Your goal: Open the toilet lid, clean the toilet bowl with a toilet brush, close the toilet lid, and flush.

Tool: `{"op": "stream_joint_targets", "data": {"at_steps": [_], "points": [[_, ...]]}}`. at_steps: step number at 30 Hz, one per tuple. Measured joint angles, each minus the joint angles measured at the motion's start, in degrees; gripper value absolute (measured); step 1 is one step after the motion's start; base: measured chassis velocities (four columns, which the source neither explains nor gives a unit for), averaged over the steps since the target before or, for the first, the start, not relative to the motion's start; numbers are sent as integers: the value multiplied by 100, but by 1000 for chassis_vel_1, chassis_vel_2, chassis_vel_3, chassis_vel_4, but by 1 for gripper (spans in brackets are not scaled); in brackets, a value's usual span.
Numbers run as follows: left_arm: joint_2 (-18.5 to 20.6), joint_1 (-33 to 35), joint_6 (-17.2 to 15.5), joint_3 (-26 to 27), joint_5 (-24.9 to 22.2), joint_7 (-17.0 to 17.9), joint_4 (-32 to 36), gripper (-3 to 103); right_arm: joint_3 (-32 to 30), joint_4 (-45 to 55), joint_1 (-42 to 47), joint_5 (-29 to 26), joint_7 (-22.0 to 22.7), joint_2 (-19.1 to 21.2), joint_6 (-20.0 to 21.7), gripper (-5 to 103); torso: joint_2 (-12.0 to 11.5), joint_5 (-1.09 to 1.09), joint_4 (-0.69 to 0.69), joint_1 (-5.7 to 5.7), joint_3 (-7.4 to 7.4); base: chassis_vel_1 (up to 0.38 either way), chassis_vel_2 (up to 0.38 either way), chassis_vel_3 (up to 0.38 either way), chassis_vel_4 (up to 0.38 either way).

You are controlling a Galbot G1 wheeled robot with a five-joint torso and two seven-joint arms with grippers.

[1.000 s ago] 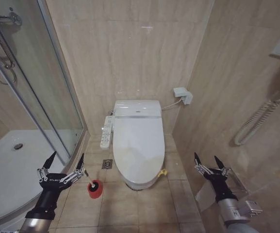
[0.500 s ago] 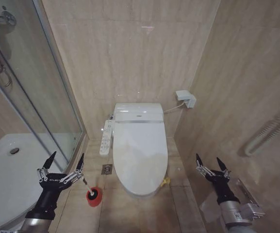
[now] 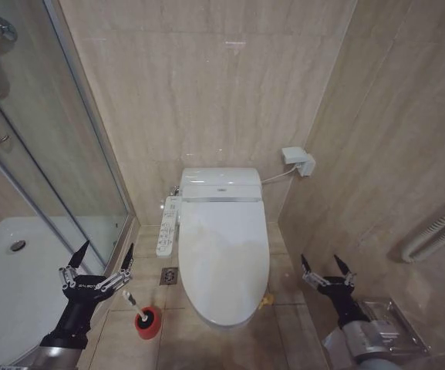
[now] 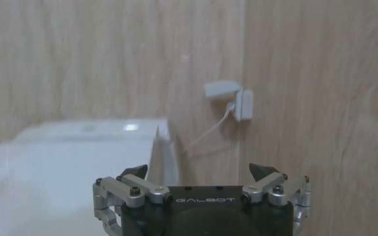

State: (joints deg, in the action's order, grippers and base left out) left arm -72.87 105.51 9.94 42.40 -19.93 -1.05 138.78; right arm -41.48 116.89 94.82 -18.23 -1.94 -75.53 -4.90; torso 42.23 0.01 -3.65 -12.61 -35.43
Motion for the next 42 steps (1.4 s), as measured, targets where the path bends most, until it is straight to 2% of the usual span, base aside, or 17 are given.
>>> {"op": "stream_joint_targets", "data": {"at_steps": [4,10,19,22,29,42], "points": [[0,0,0,0,0,0,0,100,301,-514,-105,55,89,291,4,100,0,0,0,-2,-1,0,0,0,0],[0,0,0,0,0,0,0,100,610,-980,-210,181,219,473,-53,100,-1,0,-2,-5,-2,0,0,0,0],[0,-1,0,0,0,0,0,100,773,-1233,-215,534,212,480,1,100,-1,-1,-1,-4,-1,0,0,0,0],[0,0,0,0,0,0,0,100,820,-1444,-185,786,124,500,-59,100,-1,-1,-1,-4,-1,0,0,0,0],[0,0,0,0,0,0,0,100,968,-1661,-138,976,63,545,-137,100,-1,-1,-1,-4,-1,0,0,0,0],[0,0,0,0,0,0,0,100,1416,-2283,-699,1251,98,542,-202,100,-1,-1,0,-4,-1,0,0,0,0]]}}
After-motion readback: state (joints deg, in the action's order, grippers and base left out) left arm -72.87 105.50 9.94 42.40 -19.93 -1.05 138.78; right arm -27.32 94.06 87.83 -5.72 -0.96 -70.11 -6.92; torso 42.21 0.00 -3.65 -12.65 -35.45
